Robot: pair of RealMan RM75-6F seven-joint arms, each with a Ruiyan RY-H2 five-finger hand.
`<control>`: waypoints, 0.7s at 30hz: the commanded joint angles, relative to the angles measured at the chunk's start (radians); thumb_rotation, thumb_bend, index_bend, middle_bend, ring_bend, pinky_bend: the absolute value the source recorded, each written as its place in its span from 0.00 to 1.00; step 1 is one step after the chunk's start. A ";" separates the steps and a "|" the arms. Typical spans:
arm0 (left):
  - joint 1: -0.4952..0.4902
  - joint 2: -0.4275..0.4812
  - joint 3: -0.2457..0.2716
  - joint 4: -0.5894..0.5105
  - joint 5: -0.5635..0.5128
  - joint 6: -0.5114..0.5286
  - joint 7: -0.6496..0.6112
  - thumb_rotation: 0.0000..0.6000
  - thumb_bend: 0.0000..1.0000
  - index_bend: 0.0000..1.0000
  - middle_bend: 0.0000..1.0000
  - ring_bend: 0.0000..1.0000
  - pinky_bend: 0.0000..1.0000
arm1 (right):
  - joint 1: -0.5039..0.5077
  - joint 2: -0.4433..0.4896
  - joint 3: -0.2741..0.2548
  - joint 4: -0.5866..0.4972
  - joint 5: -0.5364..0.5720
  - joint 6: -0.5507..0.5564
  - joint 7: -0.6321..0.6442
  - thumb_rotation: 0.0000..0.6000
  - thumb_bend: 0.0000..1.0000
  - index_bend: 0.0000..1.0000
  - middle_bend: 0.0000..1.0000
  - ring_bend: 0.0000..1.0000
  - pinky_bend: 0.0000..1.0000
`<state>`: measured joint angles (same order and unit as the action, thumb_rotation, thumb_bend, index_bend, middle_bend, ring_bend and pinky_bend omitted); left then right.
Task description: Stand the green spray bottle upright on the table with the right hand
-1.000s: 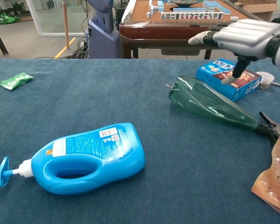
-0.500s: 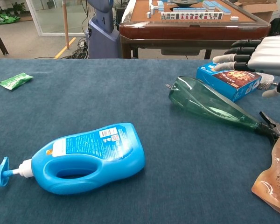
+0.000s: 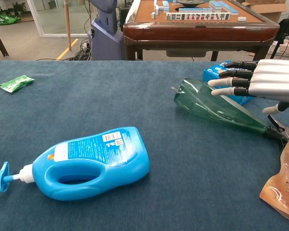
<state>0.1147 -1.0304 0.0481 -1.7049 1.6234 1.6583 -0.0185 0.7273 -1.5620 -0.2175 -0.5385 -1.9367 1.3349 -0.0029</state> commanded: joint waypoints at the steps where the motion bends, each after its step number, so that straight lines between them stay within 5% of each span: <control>1: -0.002 0.002 0.002 -0.002 0.002 -0.004 -0.004 1.00 0.26 0.10 0.00 0.00 0.00 | -0.018 -0.055 -0.022 0.093 -0.025 0.044 0.027 1.00 0.00 0.00 0.00 0.00 0.00; 11: -0.006 0.004 0.005 -0.017 0.004 -0.014 0.006 1.00 0.25 0.10 0.00 0.00 0.00 | -0.046 -0.134 -0.051 0.278 -0.031 0.070 0.064 1.00 0.00 0.00 0.00 0.00 0.00; 21: -0.009 0.017 0.011 -0.029 0.009 -0.021 -0.007 1.00 0.25 0.10 0.00 0.00 0.00 | -0.047 -0.229 -0.046 0.330 -0.013 0.098 0.035 1.00 0.00 0.00 0.00 0.00 0.00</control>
<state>0.1053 -1.0139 0.0588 -1.7340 1.6330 1.6377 -0.0254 0.6793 -1.7834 -0.2690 -0.2111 -1.9559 1.4285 0.0369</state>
